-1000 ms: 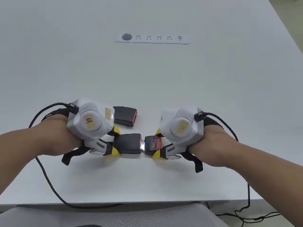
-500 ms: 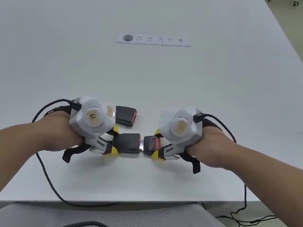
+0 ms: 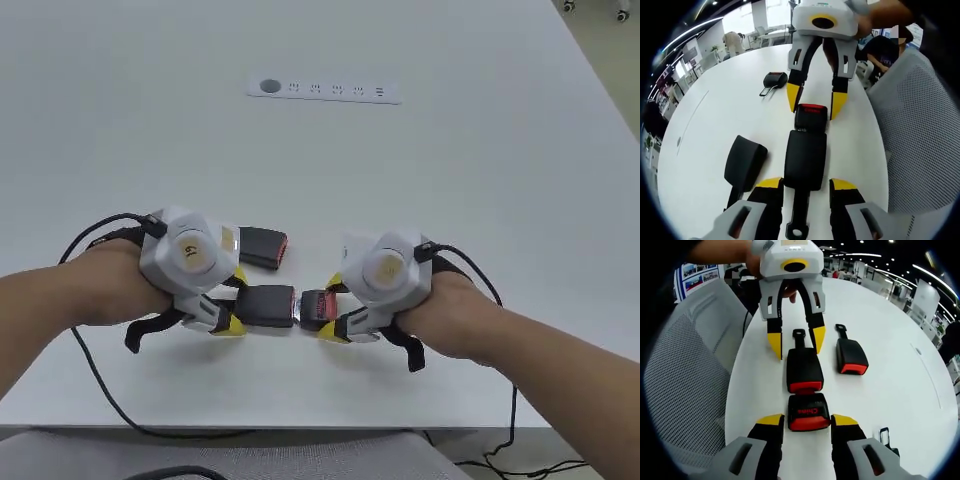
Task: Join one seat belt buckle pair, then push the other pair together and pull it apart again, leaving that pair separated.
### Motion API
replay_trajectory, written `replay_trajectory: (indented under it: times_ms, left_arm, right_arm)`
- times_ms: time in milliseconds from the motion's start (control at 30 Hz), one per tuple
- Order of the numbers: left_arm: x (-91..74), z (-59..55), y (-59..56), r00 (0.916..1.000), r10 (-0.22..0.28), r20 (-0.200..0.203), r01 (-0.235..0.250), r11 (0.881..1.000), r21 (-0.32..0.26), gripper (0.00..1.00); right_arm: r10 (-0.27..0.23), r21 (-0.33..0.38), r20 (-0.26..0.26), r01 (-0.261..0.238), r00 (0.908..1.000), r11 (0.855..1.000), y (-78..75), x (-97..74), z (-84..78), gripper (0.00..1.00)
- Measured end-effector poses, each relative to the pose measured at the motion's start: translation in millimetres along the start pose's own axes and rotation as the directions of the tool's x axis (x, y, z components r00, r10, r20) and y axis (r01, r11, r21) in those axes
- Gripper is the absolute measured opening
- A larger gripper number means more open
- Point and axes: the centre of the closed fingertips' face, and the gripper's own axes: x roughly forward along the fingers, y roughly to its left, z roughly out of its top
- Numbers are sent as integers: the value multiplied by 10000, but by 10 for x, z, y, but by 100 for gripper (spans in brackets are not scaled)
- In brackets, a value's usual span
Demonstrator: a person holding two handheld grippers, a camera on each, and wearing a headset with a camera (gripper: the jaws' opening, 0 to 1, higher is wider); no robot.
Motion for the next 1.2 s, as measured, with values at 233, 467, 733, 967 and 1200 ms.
replay_trajectory:
  times_ms: [233, 467, 733, 967, 1200]
  left_arm:
    - [-153, 127, 177, 9981, 403, 459, -394, 9990, -212, 36]
    - [-265, 239, 372, 9929, 835, 846, -808, 9961, -348, 36]
    - [-248, 216, 662, 9897, 1212, 763, -1199, 9926, -214, 40]
    - [-158, 78, 898, 9899, 1326, 504, -1327, 9912, 0, 43]
    - [-34, 14, 918, 9929, 1191, -45, -1185, 9904, 710, 46]
  right_arm:
    - [-298, -72, 90, 299, 9995, 9995, -107, -143, 0, 34]
    - [-766, 42, -58, 766, 9970, 9971, -340, -338, -114, 33]
    - [-1486, 180, -424, 1495, 9880, 9886, -743, -539, -369, 34]
    - [-1935, 440, -696, 1968, 9786, 9795, -1039, -681, -595, 34]
    - [-1840, 191, -1197, 1876, 9756, 9821, -1096, -633, -732, 33]
